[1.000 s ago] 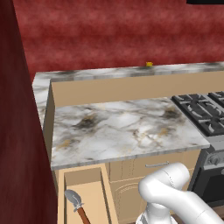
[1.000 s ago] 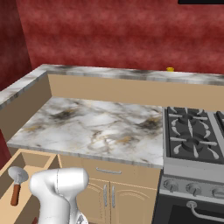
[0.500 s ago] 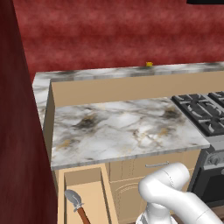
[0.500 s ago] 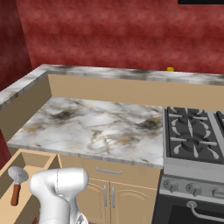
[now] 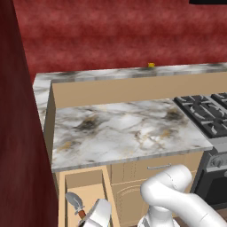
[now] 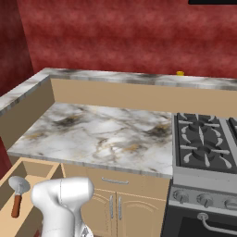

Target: Take the pizza cutter from the drawer on the left and place it on the dining counter for cutting.

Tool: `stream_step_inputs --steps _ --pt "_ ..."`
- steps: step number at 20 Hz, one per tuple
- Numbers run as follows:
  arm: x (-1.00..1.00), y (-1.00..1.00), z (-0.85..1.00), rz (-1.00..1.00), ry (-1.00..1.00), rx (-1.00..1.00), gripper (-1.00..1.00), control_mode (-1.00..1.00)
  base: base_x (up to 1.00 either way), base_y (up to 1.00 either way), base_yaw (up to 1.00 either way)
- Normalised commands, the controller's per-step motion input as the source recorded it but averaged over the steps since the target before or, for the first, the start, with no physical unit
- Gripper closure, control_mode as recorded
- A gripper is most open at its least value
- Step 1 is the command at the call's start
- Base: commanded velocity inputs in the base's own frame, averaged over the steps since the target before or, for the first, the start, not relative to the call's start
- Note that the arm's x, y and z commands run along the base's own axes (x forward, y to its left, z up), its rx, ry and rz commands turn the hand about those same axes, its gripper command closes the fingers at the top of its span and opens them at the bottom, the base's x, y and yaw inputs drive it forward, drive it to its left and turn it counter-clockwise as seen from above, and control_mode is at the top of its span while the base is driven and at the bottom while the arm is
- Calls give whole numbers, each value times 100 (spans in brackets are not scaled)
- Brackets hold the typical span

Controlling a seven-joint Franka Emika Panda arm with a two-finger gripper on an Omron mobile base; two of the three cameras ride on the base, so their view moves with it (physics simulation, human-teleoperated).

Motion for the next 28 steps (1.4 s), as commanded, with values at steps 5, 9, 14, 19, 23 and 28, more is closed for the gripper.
stream_step_inputs --steps 5,9,14,19,23,28 --pt "100 -22 5 0 33 9 -100 -100 0 0 0" --pt "99 0 0 0 31 3 -100 -100 0 0 0" --pt "73 1 0 0 39 14 -100 -100 0 0 0" --pt "45 14 -23 -7 47 16 -100 -100 0 0 0" --pt "24 9 -34 -7 42 17 -100 -100 0 0 0" --pt "2 21 -43 -11 17 7 -100 -100 0 0 0"
